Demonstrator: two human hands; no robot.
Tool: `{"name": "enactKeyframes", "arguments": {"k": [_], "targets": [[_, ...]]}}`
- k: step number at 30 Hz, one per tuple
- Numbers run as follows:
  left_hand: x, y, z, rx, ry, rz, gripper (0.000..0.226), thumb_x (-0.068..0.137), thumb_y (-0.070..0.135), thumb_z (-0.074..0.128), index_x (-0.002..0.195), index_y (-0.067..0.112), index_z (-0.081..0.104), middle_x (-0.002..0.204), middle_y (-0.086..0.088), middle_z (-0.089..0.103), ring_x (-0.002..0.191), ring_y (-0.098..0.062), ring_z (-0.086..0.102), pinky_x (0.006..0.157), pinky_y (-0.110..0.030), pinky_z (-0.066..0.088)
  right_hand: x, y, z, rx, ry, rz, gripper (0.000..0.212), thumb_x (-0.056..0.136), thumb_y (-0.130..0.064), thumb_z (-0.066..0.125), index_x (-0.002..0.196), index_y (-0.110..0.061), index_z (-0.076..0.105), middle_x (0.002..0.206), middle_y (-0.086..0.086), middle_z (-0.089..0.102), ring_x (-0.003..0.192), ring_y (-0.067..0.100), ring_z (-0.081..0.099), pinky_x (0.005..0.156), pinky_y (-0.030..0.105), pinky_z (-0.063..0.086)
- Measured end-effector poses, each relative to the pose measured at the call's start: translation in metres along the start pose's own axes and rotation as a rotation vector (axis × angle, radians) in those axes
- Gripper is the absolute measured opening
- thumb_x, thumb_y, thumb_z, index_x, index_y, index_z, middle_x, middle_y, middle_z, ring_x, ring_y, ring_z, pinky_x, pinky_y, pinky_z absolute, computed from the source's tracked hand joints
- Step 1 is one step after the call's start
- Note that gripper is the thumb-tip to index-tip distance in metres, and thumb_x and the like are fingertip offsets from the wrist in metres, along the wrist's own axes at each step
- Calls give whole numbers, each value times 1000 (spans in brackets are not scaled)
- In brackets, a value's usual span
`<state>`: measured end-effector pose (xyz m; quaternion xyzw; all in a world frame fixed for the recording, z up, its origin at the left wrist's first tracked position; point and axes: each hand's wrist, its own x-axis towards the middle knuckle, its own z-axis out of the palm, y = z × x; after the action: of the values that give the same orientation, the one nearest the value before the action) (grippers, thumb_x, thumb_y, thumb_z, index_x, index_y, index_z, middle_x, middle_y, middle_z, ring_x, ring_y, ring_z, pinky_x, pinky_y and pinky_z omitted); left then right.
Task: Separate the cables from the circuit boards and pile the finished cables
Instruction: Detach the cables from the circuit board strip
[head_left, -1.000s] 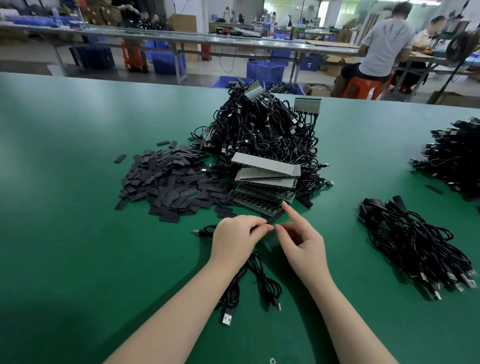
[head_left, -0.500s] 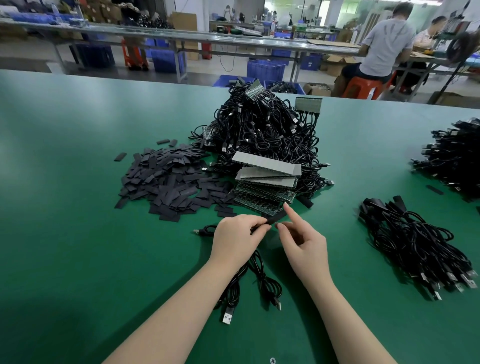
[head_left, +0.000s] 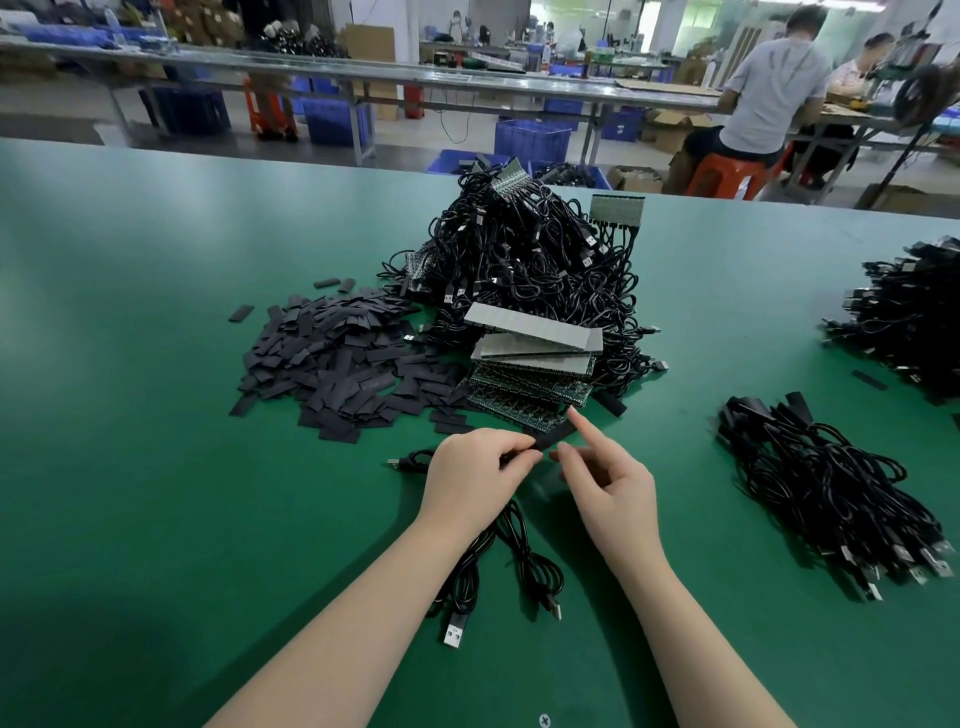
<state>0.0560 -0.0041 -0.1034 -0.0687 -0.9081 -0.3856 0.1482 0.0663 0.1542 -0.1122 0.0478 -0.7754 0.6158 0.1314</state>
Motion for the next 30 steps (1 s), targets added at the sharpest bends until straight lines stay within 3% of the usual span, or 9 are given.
{"name": "enactKeyframes", "arguments": {"k": [2,4,8,14,17,20,24,27,30], "targets": [[-1,0,0,-6,0,23,21,88,34,66,107,30,75,99,13,73,88,-1,62,74,-6,42,1,1,-1,40,27,28,37,93,-19,69,122,-42,67,76,-7,71,57,12,53,60,11,43],[-1,1,0,-1,1,42,21,89,31,66,108,30,74,96,12,73,85,-3,63,76,-16,49,3,2,-2,75,66,71,29,91,-20,71,113,-39,72,82,-5,75,75,30,66,65,14,47],[-1,4,2,97,72,99,18,89,34,67,104,29,76,87,10,74,75,-9,64,74,-29,48,5,-1,-3,112,101,115,28,89,-16,74,98,-43,73,87,-14,77,87,16,73,71,9,49],[-1,2,6,203,130,96,19,88,45,64,95,32,77,87,14,74,79,-7,63,78,-25,35,3,-5,-2,126,125,128,32,89,-13,74,102,-42,73,90,-12,78,79,-3,70,67,4,45],[-1,2,5,180,139,111,16,88,42,67,93,30,77,84,12,74,73,-10,62,74,-24,33,2,-4,-1,104,109,136,29,91,-16,72,111,-36,74,86,-14,77,70,2,66,62,6,43],[-1,3,3,148,149,117,15,87,39,69,91,28,78,84,10,74,70,-11,61,74,-24,36,1,-3,-1,65,71,112,38,92,-19,71,109,-52,64,84,-16,76,69,8,52,61,12,43],[-2,3,1,109,136,99,17,87,39,69,92,26,78,83,9,74,70,-13,61,72,-24,36,1,-1,-1,37,31,95,43,93,-17,70,113,-54,61,84,-20,74,68,5,50,63,11,43],[-1,2,-1,91,104,89,19,87,41,68,94,25,78,83,9,74,71,-13,64,75,-28,44,2,0,0,17,10,77,42,92,-15,70,121,-45,63,78,-23,72,60,1,43,60,11,41],[-1,4,0,87,104,82,20,87,41,69,95,25,78,86,8,75,74,-13,66,77,-30,48,2,0,0,13,15,38,47,92,-15,70,119,-50,59,81,-22,73,58,-1,44,61,8,40]]}}
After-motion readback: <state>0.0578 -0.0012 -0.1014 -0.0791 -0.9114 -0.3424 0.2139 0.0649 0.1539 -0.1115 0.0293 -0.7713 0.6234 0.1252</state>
